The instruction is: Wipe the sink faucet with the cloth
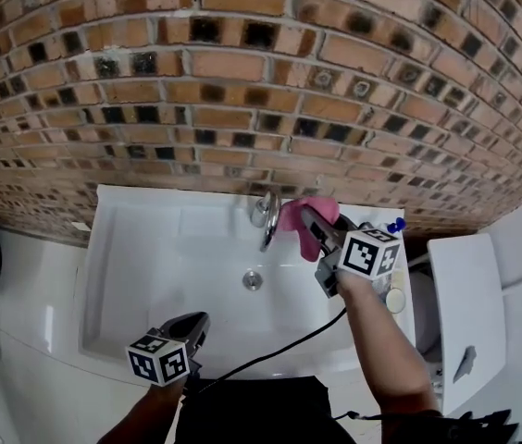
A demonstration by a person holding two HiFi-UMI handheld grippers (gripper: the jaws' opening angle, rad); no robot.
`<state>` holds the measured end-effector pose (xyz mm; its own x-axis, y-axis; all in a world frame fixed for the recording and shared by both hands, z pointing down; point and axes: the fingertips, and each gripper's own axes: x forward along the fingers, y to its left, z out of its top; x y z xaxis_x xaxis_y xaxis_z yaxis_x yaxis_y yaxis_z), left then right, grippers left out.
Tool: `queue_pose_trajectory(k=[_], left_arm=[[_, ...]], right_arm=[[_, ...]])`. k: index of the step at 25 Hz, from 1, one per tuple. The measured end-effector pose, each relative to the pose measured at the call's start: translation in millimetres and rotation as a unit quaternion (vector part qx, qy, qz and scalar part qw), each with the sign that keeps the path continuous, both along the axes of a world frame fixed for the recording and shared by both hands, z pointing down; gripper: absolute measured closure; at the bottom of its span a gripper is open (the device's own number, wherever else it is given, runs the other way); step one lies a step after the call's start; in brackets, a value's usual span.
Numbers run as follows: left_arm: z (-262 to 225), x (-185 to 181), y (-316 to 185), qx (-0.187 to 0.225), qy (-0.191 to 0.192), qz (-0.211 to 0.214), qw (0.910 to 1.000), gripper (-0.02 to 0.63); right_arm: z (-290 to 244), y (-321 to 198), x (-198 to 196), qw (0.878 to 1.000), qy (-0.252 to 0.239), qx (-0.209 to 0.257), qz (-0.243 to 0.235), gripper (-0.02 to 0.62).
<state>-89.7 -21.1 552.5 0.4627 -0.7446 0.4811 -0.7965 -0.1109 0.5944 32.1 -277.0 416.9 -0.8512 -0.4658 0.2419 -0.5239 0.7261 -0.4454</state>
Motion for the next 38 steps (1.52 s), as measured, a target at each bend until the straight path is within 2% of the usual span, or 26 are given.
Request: queue_pose_trajectory(k=[8, 12, 19, 25, 30, 32, 38], left_arm=[[3, 14, -33, -0.015, -0.019, -0.032, 0.9992, 0.602], [7, 26, -43, -0.026, -0.020, -0.042, 0.9986, 0.601], [18, 39, -48, -0.047, -0.016, -0.068, 0.9965, 0.602], [18, 41, -46, -0.046, -0.018, -0.075, 0.9960, 0.601], [13, 40, -37, -0.037, -0.013, -0.069, 0.9969, 0.601], [11, 39, -33, -0.033, -0.010, -0.064, 0.9973, 0.603], [5, 26, -17, -0.020, -0.006, -0.049, 0.9986, 0.603]], right_arm=[[41, -65, -16, 0.998, 0.052, -0.006, -0.040, 0.535], [68, -80, -36, 0.996, 0.057, -0.028, -0.067, 0.535], [82, -85, -71, 0.985, -0.025, -0.130, -0.111, 0.535], [71, -84, -80, 0.977, -0.055, -0.161, -0.130, 0.537], [40, -77, -86, 0.975, -0.085, -0.160, -0.132, 0.537], [25, -69, -93, 0.975, -0.083, -0.148, -0.142, 0.537], [8, -51, -101, 0.987, 0.006, -0.080, -0.140, 0.537]])
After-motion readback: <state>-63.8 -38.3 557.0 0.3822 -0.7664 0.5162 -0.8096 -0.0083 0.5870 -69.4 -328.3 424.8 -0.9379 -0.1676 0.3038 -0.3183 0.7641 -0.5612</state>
